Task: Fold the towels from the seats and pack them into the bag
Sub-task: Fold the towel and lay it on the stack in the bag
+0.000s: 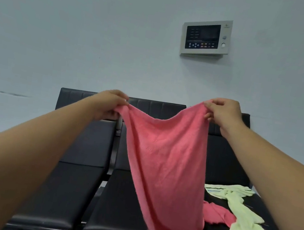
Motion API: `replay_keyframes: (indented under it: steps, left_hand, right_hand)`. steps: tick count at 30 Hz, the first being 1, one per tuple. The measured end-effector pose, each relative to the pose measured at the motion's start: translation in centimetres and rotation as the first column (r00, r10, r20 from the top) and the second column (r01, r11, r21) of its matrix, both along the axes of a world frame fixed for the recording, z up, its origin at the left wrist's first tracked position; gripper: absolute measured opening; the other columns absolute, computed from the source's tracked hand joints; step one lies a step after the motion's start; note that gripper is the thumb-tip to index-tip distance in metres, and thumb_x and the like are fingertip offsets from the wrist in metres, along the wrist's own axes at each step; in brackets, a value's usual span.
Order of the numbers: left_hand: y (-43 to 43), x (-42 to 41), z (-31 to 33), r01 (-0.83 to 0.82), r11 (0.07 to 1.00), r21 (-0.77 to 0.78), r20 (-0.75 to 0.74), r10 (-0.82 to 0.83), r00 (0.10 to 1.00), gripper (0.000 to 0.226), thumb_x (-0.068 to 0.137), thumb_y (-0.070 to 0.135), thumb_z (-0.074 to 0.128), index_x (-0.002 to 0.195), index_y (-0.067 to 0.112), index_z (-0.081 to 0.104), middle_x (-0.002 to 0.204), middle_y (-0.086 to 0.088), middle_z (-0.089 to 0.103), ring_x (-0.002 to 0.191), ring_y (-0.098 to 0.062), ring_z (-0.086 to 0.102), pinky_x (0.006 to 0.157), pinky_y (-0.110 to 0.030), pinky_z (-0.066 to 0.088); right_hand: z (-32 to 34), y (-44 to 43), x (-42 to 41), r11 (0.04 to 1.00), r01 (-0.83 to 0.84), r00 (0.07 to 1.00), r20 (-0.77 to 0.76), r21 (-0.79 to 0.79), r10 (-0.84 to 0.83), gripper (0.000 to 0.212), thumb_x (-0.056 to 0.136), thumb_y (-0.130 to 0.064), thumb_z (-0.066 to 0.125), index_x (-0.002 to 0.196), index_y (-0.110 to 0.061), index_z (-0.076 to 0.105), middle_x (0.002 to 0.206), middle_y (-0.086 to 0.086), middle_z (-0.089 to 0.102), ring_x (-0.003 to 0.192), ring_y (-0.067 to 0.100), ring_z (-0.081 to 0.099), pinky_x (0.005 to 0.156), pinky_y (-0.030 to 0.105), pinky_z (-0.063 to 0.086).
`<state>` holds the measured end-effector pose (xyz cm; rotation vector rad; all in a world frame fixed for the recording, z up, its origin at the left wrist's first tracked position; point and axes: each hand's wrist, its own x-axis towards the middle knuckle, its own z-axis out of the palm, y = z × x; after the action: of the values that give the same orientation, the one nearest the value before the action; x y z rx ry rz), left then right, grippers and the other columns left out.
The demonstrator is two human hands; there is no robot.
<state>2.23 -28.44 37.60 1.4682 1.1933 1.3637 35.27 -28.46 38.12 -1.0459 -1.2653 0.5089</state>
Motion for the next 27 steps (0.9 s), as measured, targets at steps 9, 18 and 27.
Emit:
replay_keyframes:
  steps: [9,18,27]
  left_hand:
    - [-0.5,-1.1,-0.2,0.132,0.987,-0.092,-0.166,-0.146,0.975,0.026,0.101,-0.002,0.045,0.087,0.013,0.062,0.077,-0.004,0.059,0.065,-0.012,0.055,0.062,-0.025,0.050]
    - [-2.9,3.1,0.6,0.535,0.835,-0.125,-0.061,-0.545,0.836,0.026,0.100,-0.006,0.043,0.117,-0.006,0.062,0.121,-0.022,0.070,0.114,-0.027,0.069,0.093,-0.031,0.058]
    - [-2.6,6.3,0.4,0.307,0.950,0.062,-0.394,-0.259,0.882,0.013,0.096,0.016,0.067,0.099,0.005,0.071,0.091,-0.012,0.078,0.081,-0.015,0.075,0.069,-0.020,0.059]
  right_hand:
    - [-2.0,0.6,0.2,0.980,-0.048,0.997,-0.064,-0.195,0.036,0.014,0.095,-0.007,0.068,0.107,0.000,0.067,0.071,0.012,0.062,0.041,0.010,0.056,0.041,0.020,0.048]
    - [-1.9,-0.9,-2.8,0.982,-0.171,0.984,0.028,-0.086,0.174,0.022,0.097,0.006,0.053,0.110,-0.011,0.057,0.083,0.020,0.065,0.055,0.019,0.065,0.057,0.027,0.057]
    - [-2.4,-3.5,-6.1,0.906,-0.405,0.801,0.430,-0.122,0.416,0.033,0.088,-0.040,0.075,0.097,-0.008,0.077,0.088,0.009,0.077,0.083,0.022,0.075,0.079,0.030,0.061]
